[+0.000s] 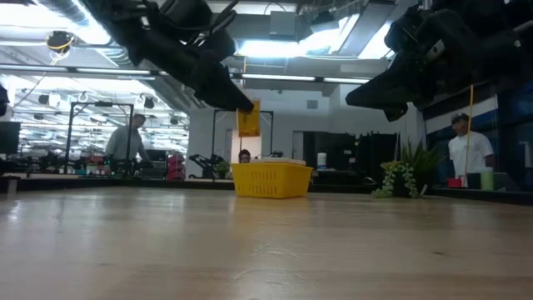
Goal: Pick and place pill bottles into a basket
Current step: Put the pill bottle into the bin
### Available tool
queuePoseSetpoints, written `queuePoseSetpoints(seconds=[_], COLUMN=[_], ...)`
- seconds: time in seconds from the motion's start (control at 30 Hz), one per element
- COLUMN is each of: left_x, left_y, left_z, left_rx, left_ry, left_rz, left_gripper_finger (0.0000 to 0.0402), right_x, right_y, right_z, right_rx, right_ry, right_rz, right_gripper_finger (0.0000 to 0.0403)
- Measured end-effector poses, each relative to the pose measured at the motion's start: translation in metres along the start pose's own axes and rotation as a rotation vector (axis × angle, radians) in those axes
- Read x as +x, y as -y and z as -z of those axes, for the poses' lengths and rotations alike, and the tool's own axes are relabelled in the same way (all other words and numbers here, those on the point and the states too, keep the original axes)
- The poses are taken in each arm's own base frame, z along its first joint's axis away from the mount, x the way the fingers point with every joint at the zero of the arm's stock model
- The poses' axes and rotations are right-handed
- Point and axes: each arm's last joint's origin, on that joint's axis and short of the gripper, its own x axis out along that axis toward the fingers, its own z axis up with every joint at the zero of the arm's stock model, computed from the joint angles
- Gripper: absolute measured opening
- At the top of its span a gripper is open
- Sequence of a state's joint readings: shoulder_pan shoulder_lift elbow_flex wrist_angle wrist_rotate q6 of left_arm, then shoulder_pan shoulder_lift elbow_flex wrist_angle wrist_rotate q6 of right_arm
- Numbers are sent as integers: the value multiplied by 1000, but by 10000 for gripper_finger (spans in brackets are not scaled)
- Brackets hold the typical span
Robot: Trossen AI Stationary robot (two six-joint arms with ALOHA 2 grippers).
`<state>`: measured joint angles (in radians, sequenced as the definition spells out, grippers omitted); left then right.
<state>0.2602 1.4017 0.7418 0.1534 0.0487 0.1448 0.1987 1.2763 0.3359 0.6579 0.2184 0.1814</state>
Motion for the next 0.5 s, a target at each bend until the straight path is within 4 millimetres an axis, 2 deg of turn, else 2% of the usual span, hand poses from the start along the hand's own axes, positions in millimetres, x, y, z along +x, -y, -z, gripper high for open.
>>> queuePoseSetpoints(seconds=[0.27,0.5], left_x=[-2,8], left_y=[-29,-22], left_z=[2,9], left_rx=[-100,-120], left_ry=[28,-12], left_rz=[-53,-24], left_gripper_finger=[212,212], right_x=[0,1], right_y=[2,7], right_z=[0,-1], right_rx=[-10,-39], right_ry=[1,4], right_rz=[11,41], right_gripper_finger=[35,35])
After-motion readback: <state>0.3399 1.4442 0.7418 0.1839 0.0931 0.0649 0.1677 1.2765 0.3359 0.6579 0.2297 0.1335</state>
